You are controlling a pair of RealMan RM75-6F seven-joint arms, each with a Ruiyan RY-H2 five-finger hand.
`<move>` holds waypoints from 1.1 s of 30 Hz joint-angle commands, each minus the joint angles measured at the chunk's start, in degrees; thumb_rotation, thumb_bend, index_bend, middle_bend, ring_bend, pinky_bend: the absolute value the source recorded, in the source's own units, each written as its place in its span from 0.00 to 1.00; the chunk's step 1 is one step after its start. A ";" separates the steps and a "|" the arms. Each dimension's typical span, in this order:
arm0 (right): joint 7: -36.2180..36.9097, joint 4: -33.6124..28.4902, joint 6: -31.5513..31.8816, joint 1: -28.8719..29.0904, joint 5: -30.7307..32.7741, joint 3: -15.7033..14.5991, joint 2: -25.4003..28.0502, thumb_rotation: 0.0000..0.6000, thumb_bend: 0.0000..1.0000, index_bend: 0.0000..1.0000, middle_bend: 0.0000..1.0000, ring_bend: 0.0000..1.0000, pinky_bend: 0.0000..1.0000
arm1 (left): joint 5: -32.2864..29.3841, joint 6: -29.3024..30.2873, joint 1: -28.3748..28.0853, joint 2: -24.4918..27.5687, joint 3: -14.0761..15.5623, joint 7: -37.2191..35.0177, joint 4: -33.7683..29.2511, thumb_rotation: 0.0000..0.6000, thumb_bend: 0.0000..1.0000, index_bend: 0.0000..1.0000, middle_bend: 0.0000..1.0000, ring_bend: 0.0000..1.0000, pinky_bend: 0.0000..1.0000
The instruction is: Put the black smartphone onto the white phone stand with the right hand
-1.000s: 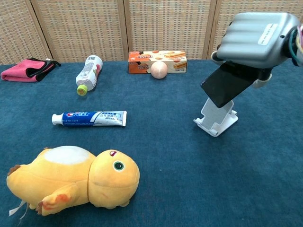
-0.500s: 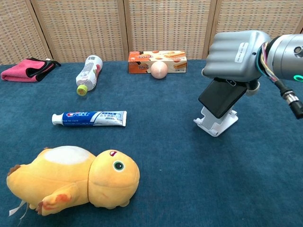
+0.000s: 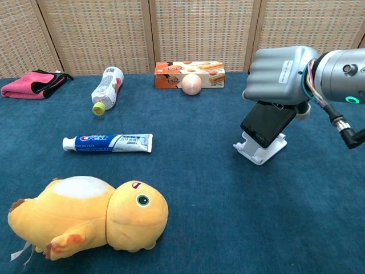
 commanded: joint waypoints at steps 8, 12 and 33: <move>-5.26 0.13 5.68 2.83 5.37 -2.64 -4.08 1.00 0.31 0.41 0.37 0.24 0.33 | -0.16 -0.12 -0.04 0.03 0.00 0.04 -0.01 1.00 0.00 0.00 0.00 0.00 0.00; -6.18 -0.07 7.26 3.81 6.73 -3.39 -5.41 1.00 0.31 0.41 0.35 0.23 0.32 | -0.16 -0.19 -0.07 0.11 0.01 -0.08 -0.02 1.00 0.00 0.00 0.00 0.00 0.00; -10.20 2.85 14.37 6.36 8.06 -7.09 -12.91 1.00 0.31 0.41 0.32 0.22 0.32 | -0.01 -0.25 -0.08 0.49 0.12 -0.85 0.01 1.00 0.00 0.00 0.00 0.00 0.00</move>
